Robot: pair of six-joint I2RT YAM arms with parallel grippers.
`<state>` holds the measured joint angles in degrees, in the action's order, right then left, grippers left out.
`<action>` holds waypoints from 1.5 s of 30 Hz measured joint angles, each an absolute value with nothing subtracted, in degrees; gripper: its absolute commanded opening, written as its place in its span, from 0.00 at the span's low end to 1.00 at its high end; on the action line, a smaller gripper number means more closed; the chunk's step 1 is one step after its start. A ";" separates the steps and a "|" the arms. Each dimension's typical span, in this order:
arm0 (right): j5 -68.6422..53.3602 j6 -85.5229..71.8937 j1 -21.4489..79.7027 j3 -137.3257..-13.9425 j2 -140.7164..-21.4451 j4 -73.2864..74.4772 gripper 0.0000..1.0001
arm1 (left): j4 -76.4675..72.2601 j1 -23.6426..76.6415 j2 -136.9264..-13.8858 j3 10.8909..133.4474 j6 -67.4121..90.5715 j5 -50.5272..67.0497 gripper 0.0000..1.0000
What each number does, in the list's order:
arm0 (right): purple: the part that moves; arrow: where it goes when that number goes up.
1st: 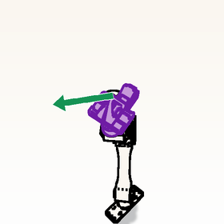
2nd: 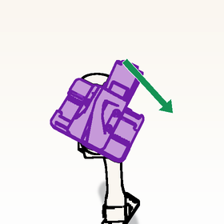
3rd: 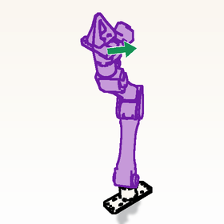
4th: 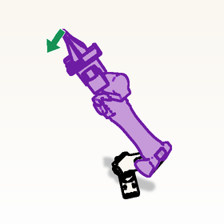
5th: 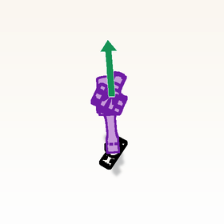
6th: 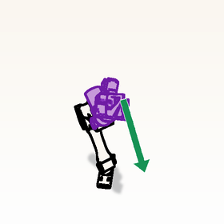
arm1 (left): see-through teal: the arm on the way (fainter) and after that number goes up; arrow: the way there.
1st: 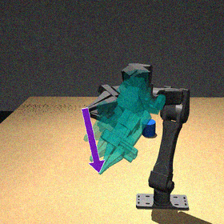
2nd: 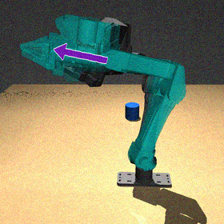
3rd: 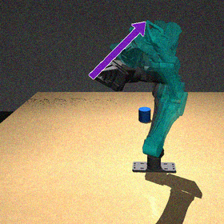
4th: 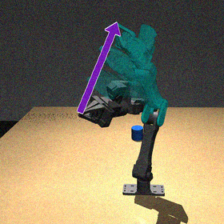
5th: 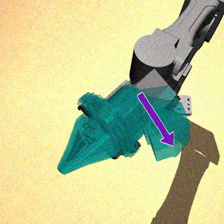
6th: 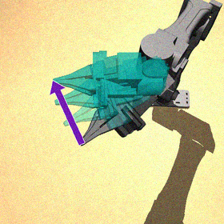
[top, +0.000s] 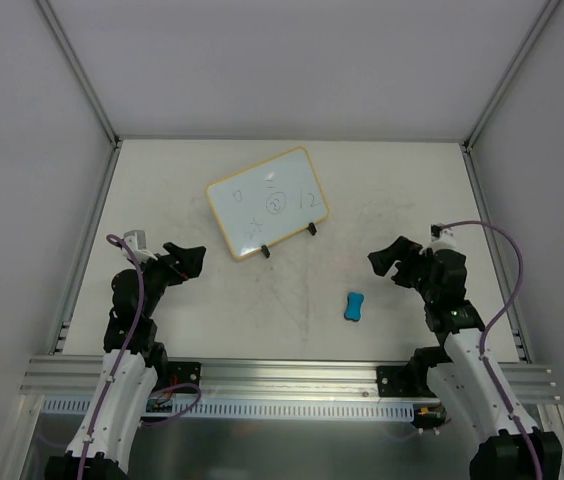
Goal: Erase the whiteboard
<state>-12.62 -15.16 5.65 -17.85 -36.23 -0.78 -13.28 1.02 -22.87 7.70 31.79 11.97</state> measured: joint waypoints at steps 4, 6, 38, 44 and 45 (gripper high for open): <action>-9.96 -13.34 13.10 -25.80 -43.75 5.45 0.99 | -13.41 1.02 -22.98 7.70 31.68 12.14 0.99; -8.19 -12.73 17.32 -29.80 -46.83 8.08 0.99 | -13.47 1.02 -23.24 7.70 31.66 12.60 0.99; 18.26 -34.76 44.29 -33.54 -59.02 33.41 0.69 | -14.28 1.02 -26.26 7.92 31.46 13.37 0.99; 19.77 -36.73 45.89 -36.01 -66.57 31.92 0.66 | -14.26 1.02 -26.13 7.92 31.46 13.45 0.99; 19.94 -36.80 46.02 -36.18 -67.40 31.68 0.66 | -14.26 1.02 -26.06 7.92 31.46 13.45 0.99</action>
